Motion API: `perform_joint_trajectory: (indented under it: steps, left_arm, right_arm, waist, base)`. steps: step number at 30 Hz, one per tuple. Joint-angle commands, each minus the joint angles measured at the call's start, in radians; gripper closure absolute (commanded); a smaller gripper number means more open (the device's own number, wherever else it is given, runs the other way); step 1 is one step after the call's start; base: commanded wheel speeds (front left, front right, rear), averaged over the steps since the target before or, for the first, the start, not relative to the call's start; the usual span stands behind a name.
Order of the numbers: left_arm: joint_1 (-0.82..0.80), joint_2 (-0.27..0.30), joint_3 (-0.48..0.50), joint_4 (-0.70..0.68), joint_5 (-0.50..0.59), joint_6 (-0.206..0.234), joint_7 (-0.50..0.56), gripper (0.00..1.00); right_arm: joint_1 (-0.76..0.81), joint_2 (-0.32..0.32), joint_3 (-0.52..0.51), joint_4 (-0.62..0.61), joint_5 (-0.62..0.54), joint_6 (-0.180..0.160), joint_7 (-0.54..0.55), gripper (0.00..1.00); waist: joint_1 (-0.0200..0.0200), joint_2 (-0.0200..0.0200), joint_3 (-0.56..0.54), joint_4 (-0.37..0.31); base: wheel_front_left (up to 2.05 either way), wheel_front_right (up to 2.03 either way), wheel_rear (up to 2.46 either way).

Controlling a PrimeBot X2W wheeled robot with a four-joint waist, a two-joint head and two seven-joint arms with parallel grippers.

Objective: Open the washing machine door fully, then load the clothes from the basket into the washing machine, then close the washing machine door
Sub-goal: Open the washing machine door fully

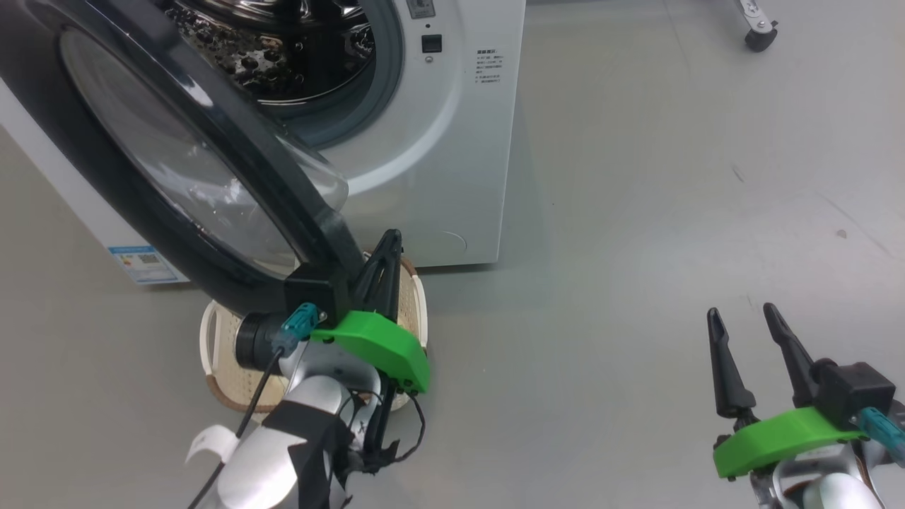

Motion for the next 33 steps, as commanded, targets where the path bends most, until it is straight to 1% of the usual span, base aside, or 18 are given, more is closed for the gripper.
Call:
perform_joint_trajectory:
  steps: [1,8,16,25,33]
  left_arm:
    - [-0.057,0.007,0.043,-0.024,0.0,0.008,-0.015,1.0]
    - [-0.05,0.024,0.05,-0.011,-0.001,0.021,-0.023,1.0]
    - [0.001,0.055,0.057,-0.029,-0.005,0.047,-0.022,1.0]
    - [0.068,0.097,0.05,-0.1,0.02,0.087,-0.033,1.0]
    - [0.131,0.129,0.05,-0.177,0.038,0.133,-0.037,1.0]
  right_arm:
    - [-0.026,-0.008,0.017,-0.037,0.007,-0.003,-0.001,0.0]
    - [-0.029,-0.008,0.009,-0.037,0.011,-0.003,-0.005,0.0]
    - [-0.034,-0.008,0.008,-0.029,0.016,-0.003,-0.011,0.0]
    - [-0.037,-0.008,-0.006,-0.035,0.009,-0.003,-0.013,0.0]
    - [-0.037,-0.008,-0.014,-0.041,0.007,-0.003,-0.012,0.0]
  waist:
    - [0.0,0.0,0.001,0.002]
    - [0.0,0.0,0.01,0.022]
    - [0.0,0.0,0.014,0.048]
    - [0.0,0.0,0.018,0.084]
    - [0.0,0.0,0.017,0.129]
  base:
    - [0.0,0.0,0.0]
    - [0.0,0.0,0.0]
    - [0.0,0.0,0.0]
    - [0.0,0.0,0.0]
    - [0.0,0.0,0.0]
